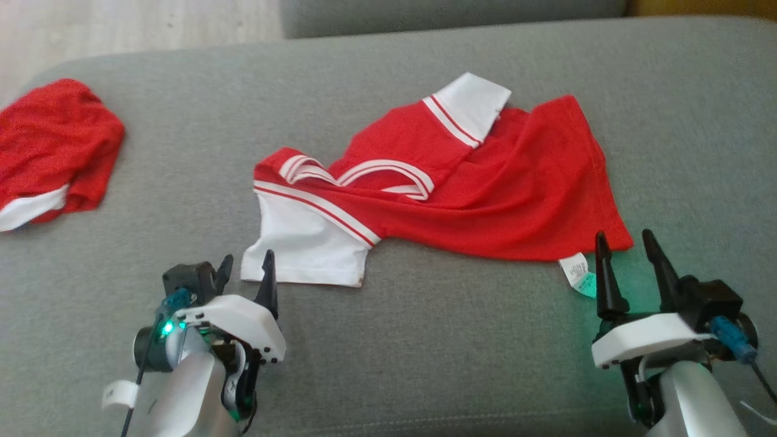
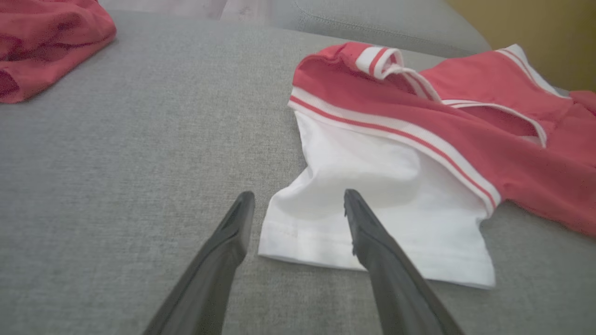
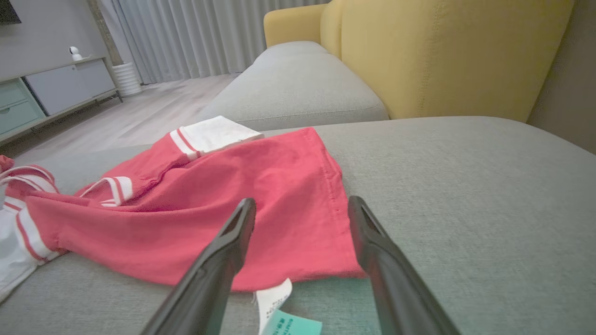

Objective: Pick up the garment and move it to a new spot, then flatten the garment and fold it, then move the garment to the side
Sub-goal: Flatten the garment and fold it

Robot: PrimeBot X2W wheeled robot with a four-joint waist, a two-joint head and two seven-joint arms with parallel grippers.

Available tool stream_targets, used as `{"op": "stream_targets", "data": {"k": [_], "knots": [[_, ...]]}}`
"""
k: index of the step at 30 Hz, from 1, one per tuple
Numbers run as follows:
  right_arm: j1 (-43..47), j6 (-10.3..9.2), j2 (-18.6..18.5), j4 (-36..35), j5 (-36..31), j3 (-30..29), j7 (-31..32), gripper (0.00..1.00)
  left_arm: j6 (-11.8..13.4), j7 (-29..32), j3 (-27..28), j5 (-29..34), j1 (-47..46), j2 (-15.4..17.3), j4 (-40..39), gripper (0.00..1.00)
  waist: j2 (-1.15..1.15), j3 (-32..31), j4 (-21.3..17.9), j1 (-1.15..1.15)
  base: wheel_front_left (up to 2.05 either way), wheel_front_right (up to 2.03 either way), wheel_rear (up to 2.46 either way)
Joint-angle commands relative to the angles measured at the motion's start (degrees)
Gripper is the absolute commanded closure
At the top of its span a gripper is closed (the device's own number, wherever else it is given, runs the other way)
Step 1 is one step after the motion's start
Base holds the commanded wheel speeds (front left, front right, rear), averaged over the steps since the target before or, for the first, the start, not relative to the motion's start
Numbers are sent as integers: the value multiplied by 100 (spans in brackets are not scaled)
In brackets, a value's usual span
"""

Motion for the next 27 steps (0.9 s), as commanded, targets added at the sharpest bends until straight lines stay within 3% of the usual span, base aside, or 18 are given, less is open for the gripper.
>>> {"op": "stream_targets", "data": {"k": [1,10,13,14,15,16,27], "knots": [[-201,43,-21,-151,-63,86,-78,0,62,-16,217,-21,-224,97,-70,0,0,145,-136,-1,0,0,0],[-239,43,-21,-161,-169,-212,-78,0,303,29,237,-94,-393,86,432,0,0,251,-176,-1,0,0,0],[-251,43,-21,-157,-198,-262,-78,0,216,69,169,-124,-414,82,554,0,0,265,-141,-1,0,0,0],[-256,43,-21,-130,-205,-278,-78,0,173,81,134,-133,-428,80,584,46,0,268,-127,-1,0,0,0],[-259,43,-21,-69,-219,-310,-78,0,135,83,98,-142,-441,77,601,84,0,270,-112,-1,0,0,0],[-292,43,-21,126,-302,-411,-75,0,71,80,10,-160,-463,69,595,100,0,273,-76,-1,0,0,0],[-1068,43,-21,1355,-608,-859,294,0,55,-203,-265,-318,-447,48,137,100,0,337,139,-1,0,0,0]]}}
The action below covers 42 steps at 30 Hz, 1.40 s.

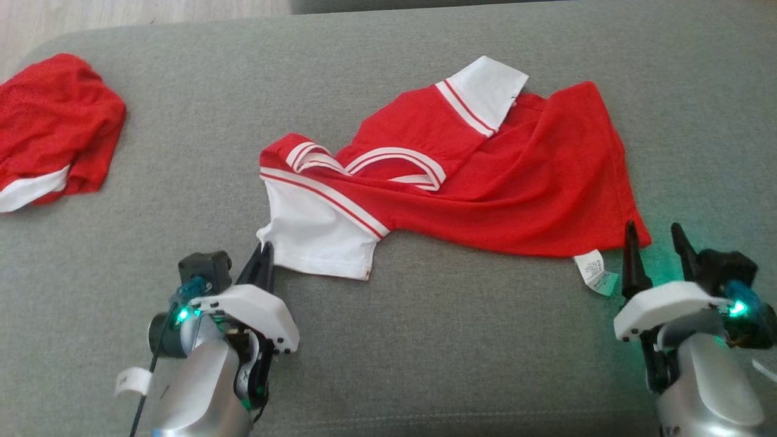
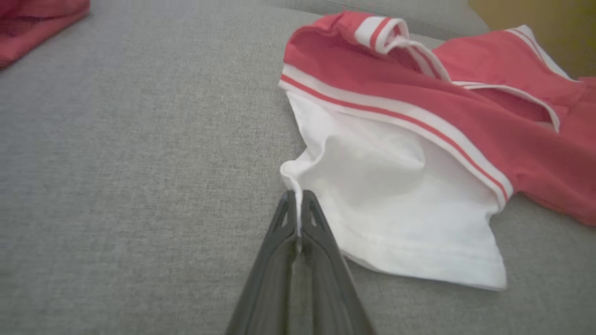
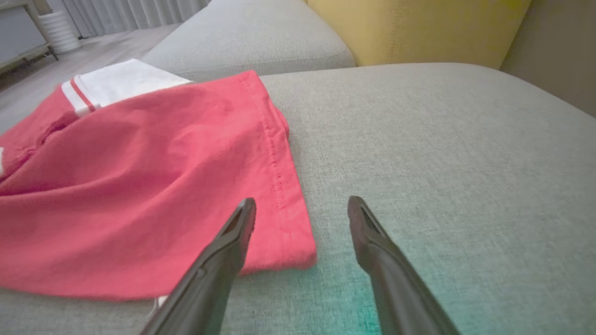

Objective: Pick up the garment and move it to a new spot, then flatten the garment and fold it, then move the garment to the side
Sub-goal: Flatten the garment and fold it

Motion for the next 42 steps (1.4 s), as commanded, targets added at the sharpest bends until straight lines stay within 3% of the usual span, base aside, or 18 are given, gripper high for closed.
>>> {"op": "stream_targets", "data": {"k": [1,8,10,11,12,14,15,23,29,35,42], "knots": [[-134,42,-23,-9,-90,91,57,0,20,-88,138,-59,-113,68,-209,100,0,11,32,0,0,0,0],[-429,42,-23,717,-205,49,335,2,53,-165,68,-132,9,66,-519,100,0,38,158,0,0,0,0],[-485,42,-23,837,-165,110,324,24,72,-178,62,-142,44,66,-600,100,0,37,171,0,0,0,0],[-510,42,-23,891,-148,149,323,43,80,-181,60,-147,60,68,-635,100,0,35,174,0,0,0,0],[-532,42,-23,940,-140,186,329,55,85,-185,60,-153,75,74,-669,100,0,32,174,0,0,0,0],[-578,42,-23,1025,-91,263,341,73,89,-194,61,-166,103,86,-742,100,0,24,172,0,0,0,0],[-601,42,-23,1053,-72,297,336,98,85,-197,56,-170,114,91,-776,100,0,19,170,0,0,0,0],[-777,42,-23,962,190,508,89,100,11,-258,30,-211,155,114,-1123,100,0,-95,136,0,0,0,0],[-797,42,-23,484,719,749,-82,100,-73,-312,65,-290,204,118,-1709,100,0,-318,98,0,0,0,0],[-632,42,-23,-573,891,855,-117,100,-14,-329,144,-250,281,241,-2762,100,0,-637,70,0,0,0,0],[-239,42,-105,-2538,884,818,288,100,103,-102,307,-111,222,643,-4517,100,0,-1056,29,0,0,0,0]]}}
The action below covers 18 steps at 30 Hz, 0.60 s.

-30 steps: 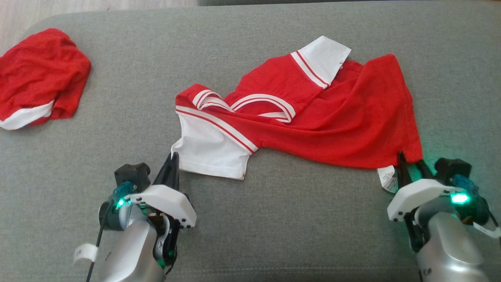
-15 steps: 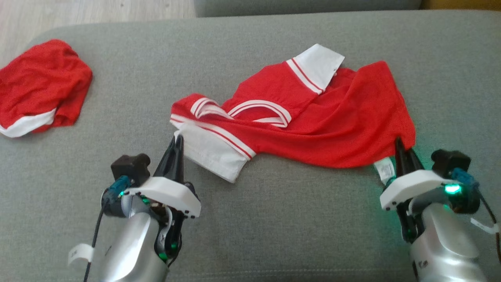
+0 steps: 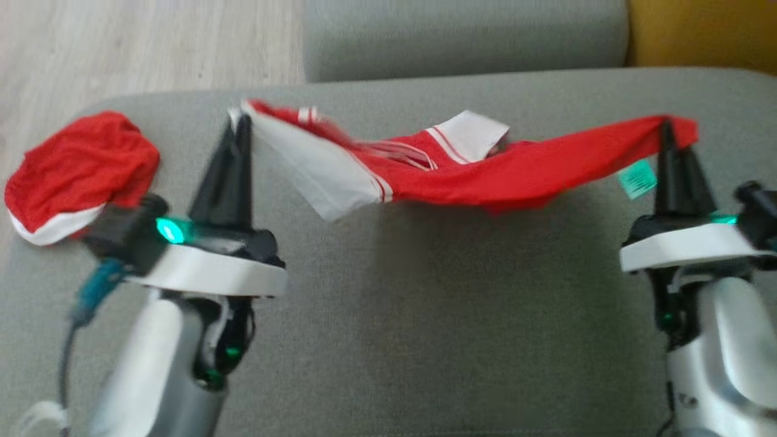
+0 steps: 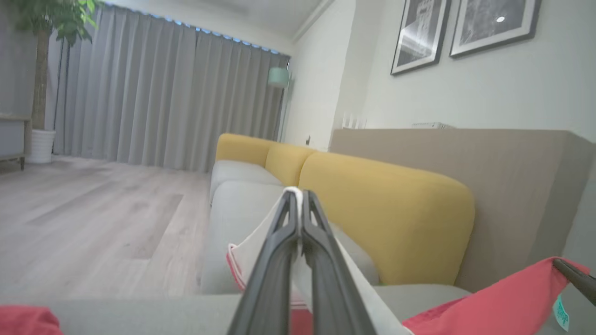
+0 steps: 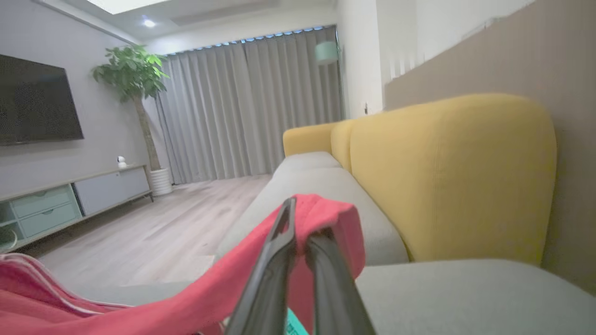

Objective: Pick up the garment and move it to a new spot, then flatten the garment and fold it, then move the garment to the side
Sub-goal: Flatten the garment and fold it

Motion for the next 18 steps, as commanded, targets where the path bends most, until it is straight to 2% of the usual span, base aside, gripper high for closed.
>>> {"op": "stream_targets", "data": {"k": [1,3,4,12,18], "knots": [[-7,43,-88,-870,-5,115,186,100,81,105,310,117,-283,251,-761,100,0,-219,-35,1,0,0,0],[100,43,-101,-1550,43,81,370,100,149,242,371,214,-342,386,-1306,100,0,-292,-55,1,0,0,0],[100,43,-101,-1550,43,81,370,100,149,242,371,214,-342,386,-1306,100,0,-292,-55,1,0,0,0],[363,43,-182,-3816,26,-39,1042,100,204,967,476,504,-815,828,-3171,100,0,-477,-165,1,0,0,0],[394,43,-279,-4959,-48,-216,1413,100,146,1518,501,571,-1379,1024,-3939,100,0,-488,-270,1,0,0,0]]}}
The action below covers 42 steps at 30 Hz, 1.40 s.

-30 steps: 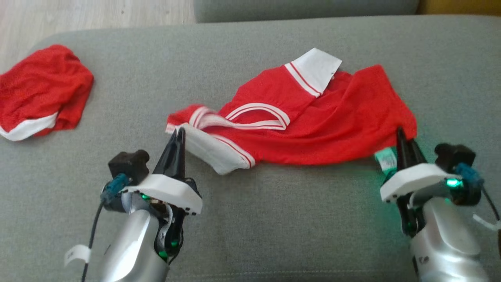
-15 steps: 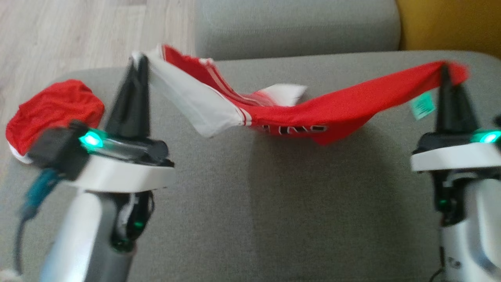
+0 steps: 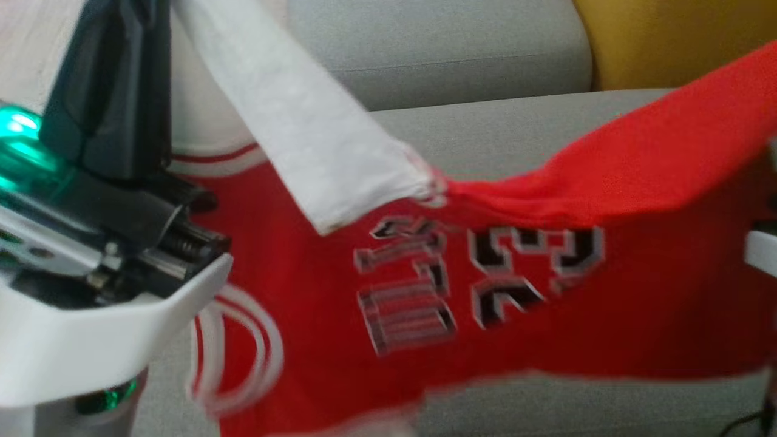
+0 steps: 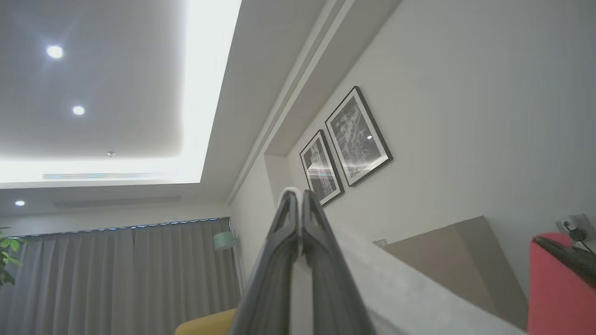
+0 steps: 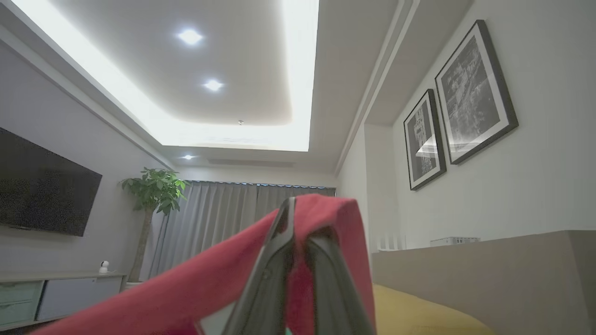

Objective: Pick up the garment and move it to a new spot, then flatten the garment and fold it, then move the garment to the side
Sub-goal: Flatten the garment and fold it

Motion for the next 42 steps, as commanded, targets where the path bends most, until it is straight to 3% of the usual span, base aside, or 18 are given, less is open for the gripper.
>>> {"op": "stream_targets", "data": {"k": [1,6,12,18,21,22,26,34,39,42], "knots": [[-154,42,-93,-298,-45,64,114,100,-26,149,272,9,-392,196,-152,100,0,29,-27,1,0,0,0],[-158,42,-143,-289,-23,-21,382,100,-28,354,284,-167,-632,161,165,100,0,247,-78,1,0,0,0],[-612,42,-251,661,185,308,562,100,-122,125,327,-378,-1079,21,1220,100,0,954,-80,1,0,0,0],[-2433,42,-504,2464,77,706,245,100,-356,-331,341,-164,-2628,-7,3091,100,0,1689,-42,1,0,0,0],[-3474,42,-516,3521,-179,745,-84,100,-311,-744,371,42,-3517,-97,4222,100,0,1857,1,1,0,0,0],[-4107,42,-417,4249,-300,665,-362,100,-253,-1081,378,166,-4042,-181,4915,100,0,1911,22,1,0,0,0],[-5015,42,-233,5551,-672,479,-915,100,-150,-1601,236,526,-4756,-371,5798,100,0,2075,129,1,0,0,0],[-5591,42,-59,7349,-1392,395,-1672,100,-248,-1677,380,624,-4499,-837,5945,100,0,2728,414,1,0,0,0],[-5579,42,18,8273,-1666,240,-1840,100,-566,-1678,640,415,-3744,-1134,5849,100,0,3269,582,1,0,0,0],[-5455,42,46,8459,-1676,152,-1859,100,-804,-1678,804,228,-3281,-1210,5835,100,0,3431,634,1,0,0,0]]}}
